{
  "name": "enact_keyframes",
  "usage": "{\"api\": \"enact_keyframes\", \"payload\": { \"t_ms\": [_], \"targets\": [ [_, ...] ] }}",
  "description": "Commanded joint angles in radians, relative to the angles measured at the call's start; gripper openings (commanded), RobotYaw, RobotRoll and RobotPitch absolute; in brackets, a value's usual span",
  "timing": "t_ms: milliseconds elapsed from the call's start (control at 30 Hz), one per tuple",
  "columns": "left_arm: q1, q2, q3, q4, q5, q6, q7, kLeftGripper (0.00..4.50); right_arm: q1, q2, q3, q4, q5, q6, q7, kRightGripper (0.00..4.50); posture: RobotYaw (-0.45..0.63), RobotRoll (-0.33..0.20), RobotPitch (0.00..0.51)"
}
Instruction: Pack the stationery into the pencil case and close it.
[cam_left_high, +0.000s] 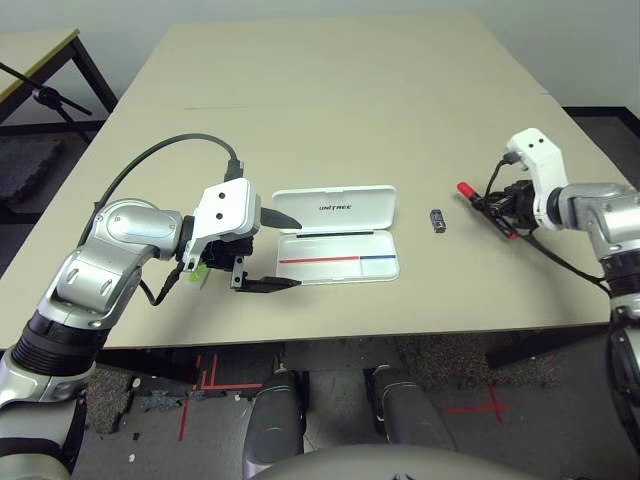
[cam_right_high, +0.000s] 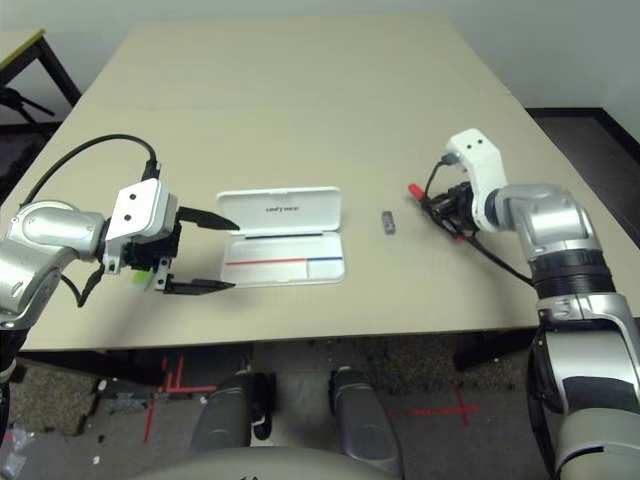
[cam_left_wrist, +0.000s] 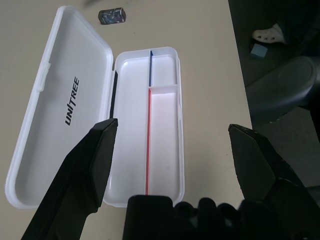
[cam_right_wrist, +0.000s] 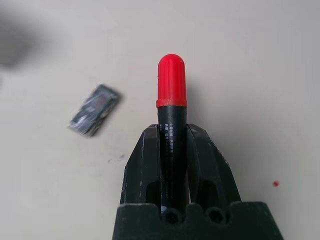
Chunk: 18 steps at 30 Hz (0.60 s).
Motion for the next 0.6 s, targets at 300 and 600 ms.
{"api": "enact_keyframes", "payload": {
  "t_ms": [300, 600],
  "targets": [
    [0.028, 0.017, -0.002, 0.005, 0.028, -0.012, 0.003, 4.50, 0.009, -0.054, 0.063, -0.106, -0.011, -0.260, 0.297, 0.47, -0.03, 0.000, 0.113],
    [0.053, 0.023, 0.001, -0.008, 0.037, -0.009, 0.009, 4.50, 0.020, -0.065, 0.104, -0.311, 0.051, -0.166, 0.445, 0.47, -0.02, 0.000, 0.112]
  ]
}}
